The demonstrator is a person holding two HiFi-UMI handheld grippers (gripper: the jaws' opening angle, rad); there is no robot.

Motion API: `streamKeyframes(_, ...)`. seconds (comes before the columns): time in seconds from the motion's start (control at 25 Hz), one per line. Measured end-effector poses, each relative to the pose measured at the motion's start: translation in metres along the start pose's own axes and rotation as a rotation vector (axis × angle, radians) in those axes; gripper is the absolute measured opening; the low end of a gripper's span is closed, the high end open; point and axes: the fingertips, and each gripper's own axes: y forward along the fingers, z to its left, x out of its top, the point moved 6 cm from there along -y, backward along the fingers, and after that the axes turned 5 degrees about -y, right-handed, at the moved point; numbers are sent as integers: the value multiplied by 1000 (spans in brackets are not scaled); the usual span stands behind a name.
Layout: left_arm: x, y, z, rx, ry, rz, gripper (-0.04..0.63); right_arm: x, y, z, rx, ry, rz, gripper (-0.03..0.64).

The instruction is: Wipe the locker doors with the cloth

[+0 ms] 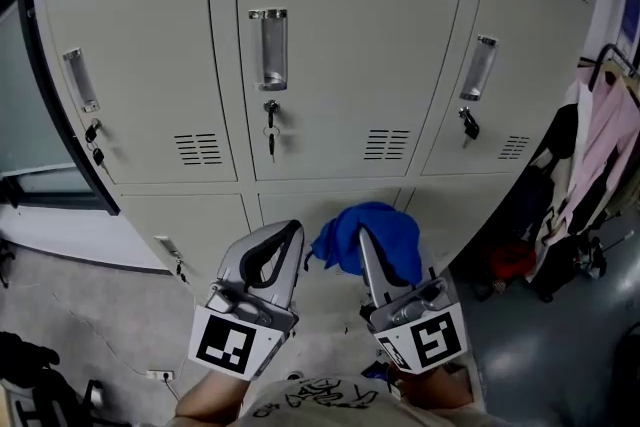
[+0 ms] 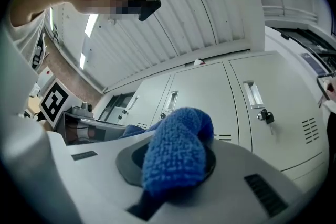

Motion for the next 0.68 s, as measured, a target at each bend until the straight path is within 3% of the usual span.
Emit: streamKeyframes(0.68,-8,11,0,27,-20,49,3,-10,0,-3,29,31,22,23)
